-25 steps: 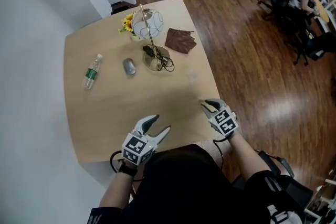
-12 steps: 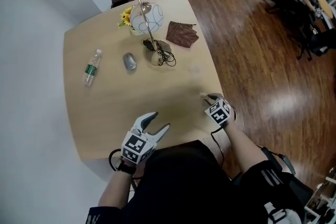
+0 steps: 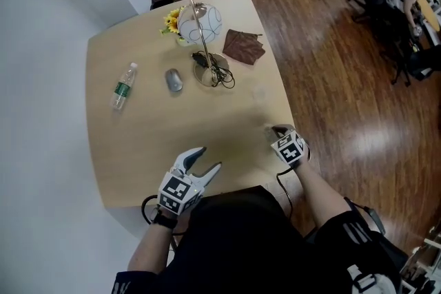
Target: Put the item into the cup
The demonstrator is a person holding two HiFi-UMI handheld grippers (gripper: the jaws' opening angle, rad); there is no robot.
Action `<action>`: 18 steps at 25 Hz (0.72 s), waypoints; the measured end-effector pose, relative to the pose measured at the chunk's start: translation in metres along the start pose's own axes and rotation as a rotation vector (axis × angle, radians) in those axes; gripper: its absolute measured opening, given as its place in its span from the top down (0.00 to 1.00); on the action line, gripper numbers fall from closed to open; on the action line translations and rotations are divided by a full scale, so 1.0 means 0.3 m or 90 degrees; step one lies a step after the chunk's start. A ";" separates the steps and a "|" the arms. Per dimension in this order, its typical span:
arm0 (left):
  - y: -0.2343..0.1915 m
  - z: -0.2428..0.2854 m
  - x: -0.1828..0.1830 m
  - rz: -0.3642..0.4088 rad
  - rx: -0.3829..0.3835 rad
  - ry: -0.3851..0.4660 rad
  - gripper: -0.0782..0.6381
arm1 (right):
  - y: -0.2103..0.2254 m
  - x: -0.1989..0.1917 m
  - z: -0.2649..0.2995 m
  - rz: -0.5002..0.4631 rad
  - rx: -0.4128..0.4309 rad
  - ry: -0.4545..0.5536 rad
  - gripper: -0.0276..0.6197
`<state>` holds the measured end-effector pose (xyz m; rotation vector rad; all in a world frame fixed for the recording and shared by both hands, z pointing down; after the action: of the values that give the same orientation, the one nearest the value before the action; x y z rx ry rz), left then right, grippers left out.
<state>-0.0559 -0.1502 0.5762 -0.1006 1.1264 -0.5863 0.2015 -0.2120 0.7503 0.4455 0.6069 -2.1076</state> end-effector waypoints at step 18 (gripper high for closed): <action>-0.007 -0.047 -0.038 -0.013 0.020 0.006 0.55 | 0.000 -0.006 0.039 0.047 0.027 -0.033 0.94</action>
<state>-0.0723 -0.1434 0.5799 -0.0821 1.1266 -0.6234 0.2013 -0.2174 0.7607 0.4294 0.5081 -2.0579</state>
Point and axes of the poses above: the fingertips, and each gripper's own axes: z forward along the fingers, y to its right, x out of its top, the point moved 4 cm from there along -z, backward along the fingers, and after that the axes turned 15 degrees about -x, right-handed, at the moved point
